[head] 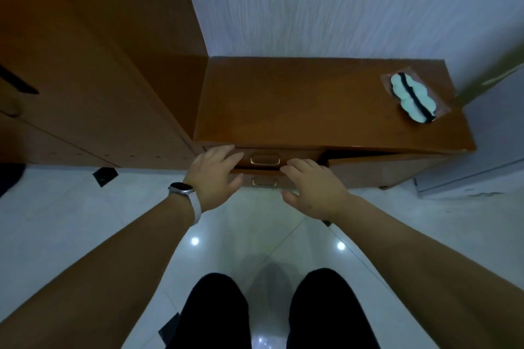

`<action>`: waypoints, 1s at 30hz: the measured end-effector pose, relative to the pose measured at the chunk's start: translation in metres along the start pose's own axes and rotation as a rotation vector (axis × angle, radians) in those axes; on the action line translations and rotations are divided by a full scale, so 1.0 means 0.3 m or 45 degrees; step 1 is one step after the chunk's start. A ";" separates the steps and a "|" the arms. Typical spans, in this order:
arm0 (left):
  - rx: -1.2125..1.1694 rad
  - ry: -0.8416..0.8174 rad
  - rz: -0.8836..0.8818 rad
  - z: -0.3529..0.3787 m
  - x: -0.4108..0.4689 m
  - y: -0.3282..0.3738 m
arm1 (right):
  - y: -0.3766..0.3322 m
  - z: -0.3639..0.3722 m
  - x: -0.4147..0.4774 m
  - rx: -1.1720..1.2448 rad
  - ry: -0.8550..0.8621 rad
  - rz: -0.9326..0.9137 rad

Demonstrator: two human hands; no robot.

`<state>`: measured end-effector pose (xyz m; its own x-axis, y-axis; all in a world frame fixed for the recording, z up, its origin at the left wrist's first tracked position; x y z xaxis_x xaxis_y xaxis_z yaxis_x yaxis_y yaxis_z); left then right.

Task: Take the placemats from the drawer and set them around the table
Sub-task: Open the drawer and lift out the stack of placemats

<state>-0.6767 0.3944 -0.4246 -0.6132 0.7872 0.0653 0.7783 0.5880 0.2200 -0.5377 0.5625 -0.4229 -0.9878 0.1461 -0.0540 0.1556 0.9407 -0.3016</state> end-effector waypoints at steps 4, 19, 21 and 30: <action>0.064 0.087 0.077 0.221 0.081 -0.089 | 0.094 0.255 0.109 -0.018 0.012 0.019; 0.112 0.486 0.229 0.512 0.217 -0.207 | 0.208 0.695 0.380 0.022 0.098 -0.042; 0.096 0.448 0.235 0.513 0.225 -0.208 | 0.203 0.709 0.392 0.019 0.077 -0.039; 0.073 0.459 0.210 0.522 0.235 -0.211 | 0.211 0.746 0.395 -0.021 0.125 -0.010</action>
<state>-0.7480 0.4419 -0.5864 -0.4798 0.7620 0.4349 0.8701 0.4768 0.1244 -0.6435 0.5708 -0.6613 -0.9851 0.1670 0.0419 0.1483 0.9467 -0.2859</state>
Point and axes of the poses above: each hand's wrist, its own x-axis towards the middle knuckle, its own z-axis out of the palm, y = z × x, the point moved 5 cm from there along x, towards the middle knuckle, and after that the axes turned 11 degrees about y, right-handed, at the moved point
